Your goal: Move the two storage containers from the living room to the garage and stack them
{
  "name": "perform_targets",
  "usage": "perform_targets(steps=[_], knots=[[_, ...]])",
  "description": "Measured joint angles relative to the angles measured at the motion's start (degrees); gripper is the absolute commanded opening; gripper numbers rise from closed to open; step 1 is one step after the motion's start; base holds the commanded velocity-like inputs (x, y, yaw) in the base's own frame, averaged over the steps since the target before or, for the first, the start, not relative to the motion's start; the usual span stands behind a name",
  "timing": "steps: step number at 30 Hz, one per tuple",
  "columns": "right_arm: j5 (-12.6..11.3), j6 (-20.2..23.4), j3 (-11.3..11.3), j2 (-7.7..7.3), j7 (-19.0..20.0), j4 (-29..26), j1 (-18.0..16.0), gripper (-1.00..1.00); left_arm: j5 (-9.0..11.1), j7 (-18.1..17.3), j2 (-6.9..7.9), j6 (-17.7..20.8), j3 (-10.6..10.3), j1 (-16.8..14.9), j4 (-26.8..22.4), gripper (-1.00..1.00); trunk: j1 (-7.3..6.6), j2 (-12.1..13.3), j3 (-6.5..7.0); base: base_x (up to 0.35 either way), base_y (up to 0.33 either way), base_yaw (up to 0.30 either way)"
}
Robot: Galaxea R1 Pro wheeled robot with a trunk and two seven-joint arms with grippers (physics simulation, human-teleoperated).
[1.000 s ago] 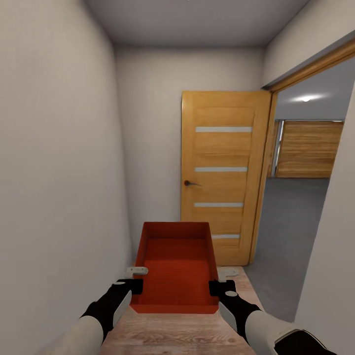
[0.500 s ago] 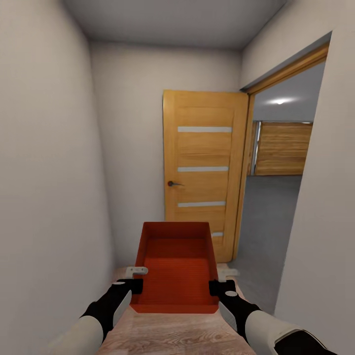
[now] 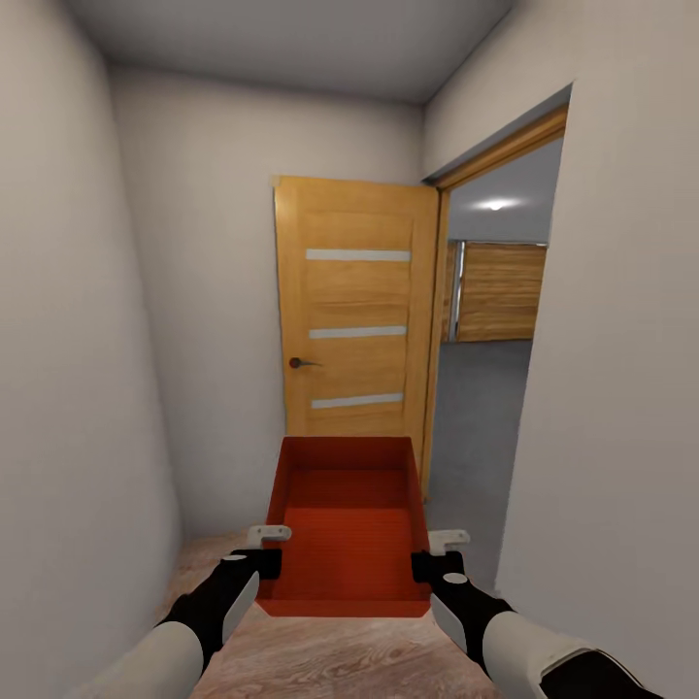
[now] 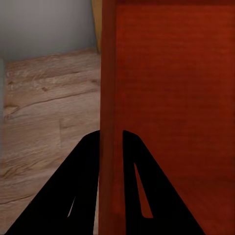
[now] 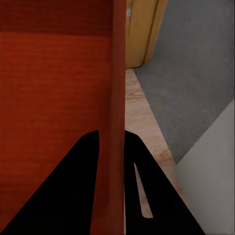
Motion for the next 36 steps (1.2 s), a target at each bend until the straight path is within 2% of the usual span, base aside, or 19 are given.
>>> perform_targets(steps=[13,24,36], knots=[[0.0,0.03,0.01,0.0,0.0,0.0,-0.02,-1.0,-0.05,-0.02,0.0,0.06,0.06,0.0,-0.04,-1.0,0.0,-0.01,0.0,0.018,0.0,-0.285],[-0.03,0.03,-0.05,0.0,0.02,-0.01,0.0,-1.0,-0.19,-0.06,-0.03,0.15,0.15,0.0,-0.16,-1.0,-0.03,-0.01,-0.01,0.265,0.124,-0.282],[-0.04,0.06,-0.02,-0.01,0.05,0.0,-0.02,-1.0,-0.23,-0.04,-0.05,0.2,0.23,0.02,-0.2,-1.0,-0.03,-0.01,-0.01,0.304,0.203,-0.031]])
